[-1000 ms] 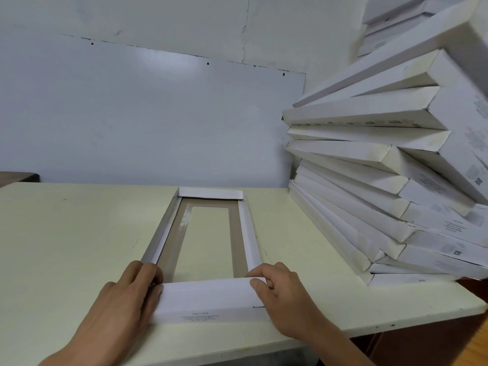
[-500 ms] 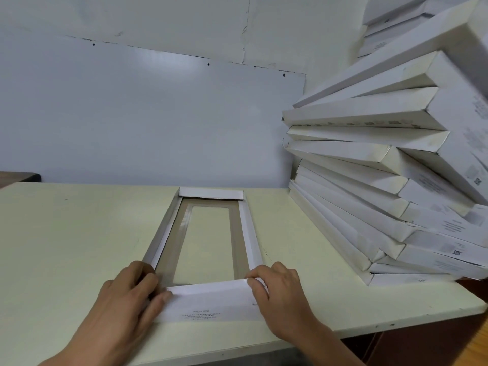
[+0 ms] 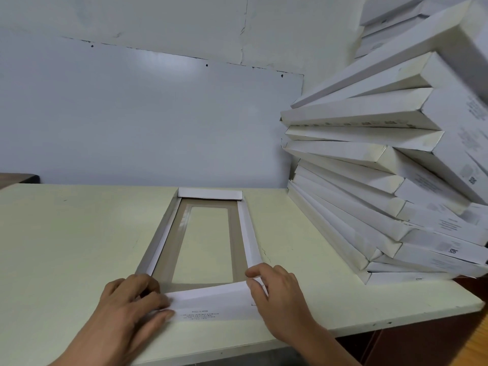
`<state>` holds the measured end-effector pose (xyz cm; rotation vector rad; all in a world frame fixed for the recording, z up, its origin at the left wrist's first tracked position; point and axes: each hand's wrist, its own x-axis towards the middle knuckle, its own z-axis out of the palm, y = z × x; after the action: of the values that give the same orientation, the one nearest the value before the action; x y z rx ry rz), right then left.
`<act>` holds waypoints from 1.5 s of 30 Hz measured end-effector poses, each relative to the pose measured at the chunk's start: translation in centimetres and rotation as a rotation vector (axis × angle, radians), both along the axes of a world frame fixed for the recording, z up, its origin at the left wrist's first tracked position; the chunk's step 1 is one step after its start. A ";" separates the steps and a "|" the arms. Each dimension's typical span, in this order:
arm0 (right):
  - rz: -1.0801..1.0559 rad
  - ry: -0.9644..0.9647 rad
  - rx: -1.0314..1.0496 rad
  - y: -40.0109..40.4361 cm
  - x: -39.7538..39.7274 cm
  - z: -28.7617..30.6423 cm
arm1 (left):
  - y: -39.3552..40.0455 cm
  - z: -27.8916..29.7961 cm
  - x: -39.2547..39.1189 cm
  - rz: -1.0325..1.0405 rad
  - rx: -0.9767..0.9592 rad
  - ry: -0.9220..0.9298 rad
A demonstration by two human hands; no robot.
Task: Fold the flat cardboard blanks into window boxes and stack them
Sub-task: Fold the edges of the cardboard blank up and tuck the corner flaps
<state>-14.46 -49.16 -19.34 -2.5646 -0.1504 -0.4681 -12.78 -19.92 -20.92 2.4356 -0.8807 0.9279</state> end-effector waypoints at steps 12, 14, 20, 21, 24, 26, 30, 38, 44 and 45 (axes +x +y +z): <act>0.007 -0.064 0.074 -0.1 -0.4 -0.5 | 0.1 -0.1 0.5 -0.117 0.015 0.007; 0.015 -0.089 0.066 -0.1 -0.5 -0.6 | 0.2 -0.2 0.6 -0.120 0.021 0.012; 0.036 -0.216 0.008 -0.2 -0.7 -0.9 | 0.3 -0.2 0.4 -0.118 0.024 0.025; 0.040 -0.234 -0.003 -0.2 -0.7 -0.9 | 0.2 -0.1 0.3 -0.117 0.024 0.026; 0.045 -0.263 -0.017 -0.5 -0.6 -1.3 | 0.1 0.3 0.0 -0.116 0.035 0.018; 0.037 -0.270 -0.019 -0.6 -0.5 -1.6 | 0.0 0.5 -0.2 -0.118 0.039 0.019; 0.027 -0.256 0.000 -0.5 -0.4 -1.7 | 0.1 0.7 -0.5 -0.097 0.058 0.020; 0.048 -0.238 -0.044 -0.6 -0.6 -1.9 | 0.0 0.9 -0.8 -0.041 0.098 0.066; 0.116 -0.260 -0.120 -0.8 -1.2 -1.9 | 0.0 1.2 -1.6 0.066 0.153 0.174; 0.132 -0.265 -0.129 -0.9 -1.4 -1.8 | 0.1 1.2 -1.6 0.080 0.161 0.194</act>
<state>-15.81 -50.01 -21.10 -2.5860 -0.4545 -0.7680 -14.40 -19.86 -19.69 2.6609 -0.8220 0.6548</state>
